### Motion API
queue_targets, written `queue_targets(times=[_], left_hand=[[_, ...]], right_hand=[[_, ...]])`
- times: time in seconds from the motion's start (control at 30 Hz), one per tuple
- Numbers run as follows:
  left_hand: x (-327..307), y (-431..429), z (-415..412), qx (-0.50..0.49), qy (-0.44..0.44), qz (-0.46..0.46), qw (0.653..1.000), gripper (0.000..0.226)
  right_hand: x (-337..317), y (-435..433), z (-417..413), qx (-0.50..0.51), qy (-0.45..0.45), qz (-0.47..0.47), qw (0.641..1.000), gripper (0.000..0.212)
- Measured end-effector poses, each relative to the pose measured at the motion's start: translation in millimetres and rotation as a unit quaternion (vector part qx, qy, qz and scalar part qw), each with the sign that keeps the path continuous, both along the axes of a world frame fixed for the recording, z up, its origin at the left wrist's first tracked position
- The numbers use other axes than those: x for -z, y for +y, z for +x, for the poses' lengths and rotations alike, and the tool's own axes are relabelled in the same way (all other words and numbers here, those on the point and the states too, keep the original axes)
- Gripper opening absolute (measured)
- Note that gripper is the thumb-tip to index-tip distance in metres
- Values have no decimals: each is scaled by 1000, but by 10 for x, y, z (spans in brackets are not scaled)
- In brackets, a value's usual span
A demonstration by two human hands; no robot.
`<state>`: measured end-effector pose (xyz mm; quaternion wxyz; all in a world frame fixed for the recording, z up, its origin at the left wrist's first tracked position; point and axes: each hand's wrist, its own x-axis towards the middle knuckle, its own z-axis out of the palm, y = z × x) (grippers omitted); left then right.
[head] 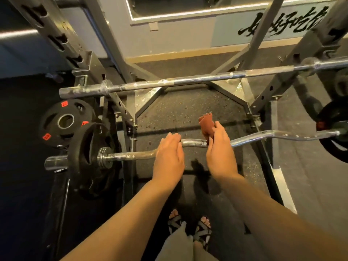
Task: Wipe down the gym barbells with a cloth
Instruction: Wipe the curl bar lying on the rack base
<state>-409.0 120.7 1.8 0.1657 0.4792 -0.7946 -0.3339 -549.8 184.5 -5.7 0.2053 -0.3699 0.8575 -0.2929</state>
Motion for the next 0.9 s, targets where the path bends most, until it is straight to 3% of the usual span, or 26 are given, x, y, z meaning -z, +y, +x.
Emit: queue_targets(times=[0.13, 0.27, 0.4, 0.57, 0.7, 0.77, 0.83, 0.9], left_hand=[[208, -172, -190, 18, -68, -10, 997, 43], [373, -279, -209, 67, -150, -64, 984, 46], [478, -253, -114, 91, -125, -96, 983, 40], [716, -211, -109, 57, -88, -177, 979, 33], [800, -178, -101, 53, -94, -204, 973, 36], [736, -188, -142, 55, -128, -191, 972, 41], [662, -213, -182, 66, -191, -161, 966, 50], [628, -255, -202, 74, -232, -139, 960, 54]], right_hand=[[446, -165, 254, -110, 139, 62, 982, 60], [588, -125, 138, -161, 216, -71, 960, 42], [640, -147, -276, -177, 355, -40, 917, 22], [614, -262, 63, -114, 239, -36, 964, 38], [699, -15, 190, -205, 250, -73, 943, 59], [710, -20, 32, -236, 276, -83, 928, 52], [675, -203, -65, -253, 288, -56, 922, 31], [690, -381, -88, -242, 272, -65, 929, 25]])
